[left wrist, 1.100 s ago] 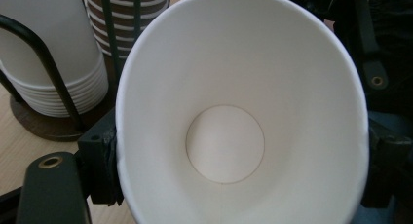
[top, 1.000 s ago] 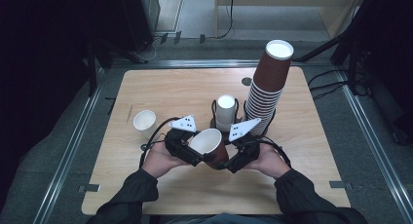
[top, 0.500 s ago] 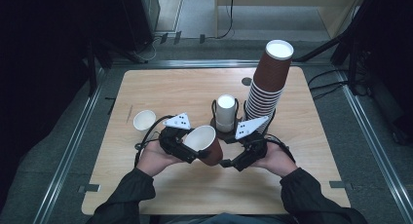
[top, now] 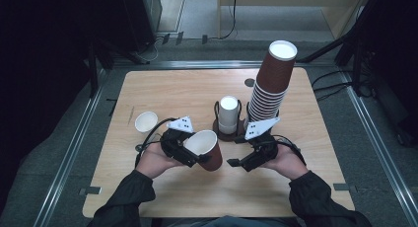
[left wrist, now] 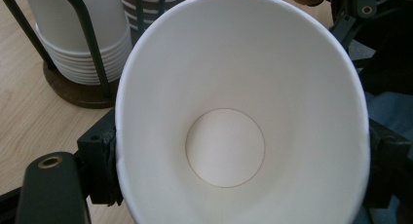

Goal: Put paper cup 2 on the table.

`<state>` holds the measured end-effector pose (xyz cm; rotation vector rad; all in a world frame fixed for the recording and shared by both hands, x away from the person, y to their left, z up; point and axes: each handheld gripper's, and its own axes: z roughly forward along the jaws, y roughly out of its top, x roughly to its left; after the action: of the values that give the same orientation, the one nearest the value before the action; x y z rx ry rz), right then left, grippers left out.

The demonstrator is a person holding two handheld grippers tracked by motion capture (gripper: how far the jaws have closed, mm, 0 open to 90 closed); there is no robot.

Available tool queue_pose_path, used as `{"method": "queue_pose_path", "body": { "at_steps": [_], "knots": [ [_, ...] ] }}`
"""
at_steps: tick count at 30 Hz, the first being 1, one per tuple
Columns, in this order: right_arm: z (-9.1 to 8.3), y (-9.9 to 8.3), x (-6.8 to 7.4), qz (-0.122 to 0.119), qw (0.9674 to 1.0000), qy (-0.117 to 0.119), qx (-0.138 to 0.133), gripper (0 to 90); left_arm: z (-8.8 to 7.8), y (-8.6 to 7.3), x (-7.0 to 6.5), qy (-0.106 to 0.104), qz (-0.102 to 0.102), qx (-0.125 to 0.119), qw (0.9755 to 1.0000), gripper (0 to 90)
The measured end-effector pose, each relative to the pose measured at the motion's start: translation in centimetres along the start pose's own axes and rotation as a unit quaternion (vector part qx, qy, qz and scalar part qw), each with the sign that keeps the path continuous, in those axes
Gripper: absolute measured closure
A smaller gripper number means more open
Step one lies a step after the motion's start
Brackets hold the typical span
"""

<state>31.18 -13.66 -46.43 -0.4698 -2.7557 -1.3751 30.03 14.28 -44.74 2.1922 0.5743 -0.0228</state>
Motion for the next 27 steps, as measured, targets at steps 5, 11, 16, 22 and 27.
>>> {"method": "queue_pose_path", "body": {
  "at_steps": [5, 11, 16, 22, 27],
  "knots": [
    [-0.7, -0.4, 0.0, 0.01, 0.9997, -0.02, -0.003, 18.7, 0.0, -0.2, 0.0, 0.009, 0.004, 0.011, 0.9999, 14.8],
    [-1.2, -0.8, -0.1, 0.016, 0.9991, -0.04, 0.0, 18.7, 0.0, -0.2, 0.0, 0.008, 0.006, 0.019, 0.9998, 14.8],
    [-1.5, -1.0, -0.4, 0.023, 0.9984, -0.052, 0.004, 18.7, 0.0, -0.5, 0.2, 0.016, 0.012, 0.027, 0.9994, 14.8],
    [-2.0, -1.5, -0.3, 0.024, 0.9982, -0.055, 0.009, 18.7, -0.4, -1.1, 0.4, 0.013, 0.009, 0.035, 0.9993, 14.7],
    [-2.4, -1.9, -0.4, 0.026, 0.9979, -0.059, 0.01, 18.8, -1.1, -1.8, 0.7, 0.018, 0.002, 0.039, 0.9991, 14.6]
  ]
}}
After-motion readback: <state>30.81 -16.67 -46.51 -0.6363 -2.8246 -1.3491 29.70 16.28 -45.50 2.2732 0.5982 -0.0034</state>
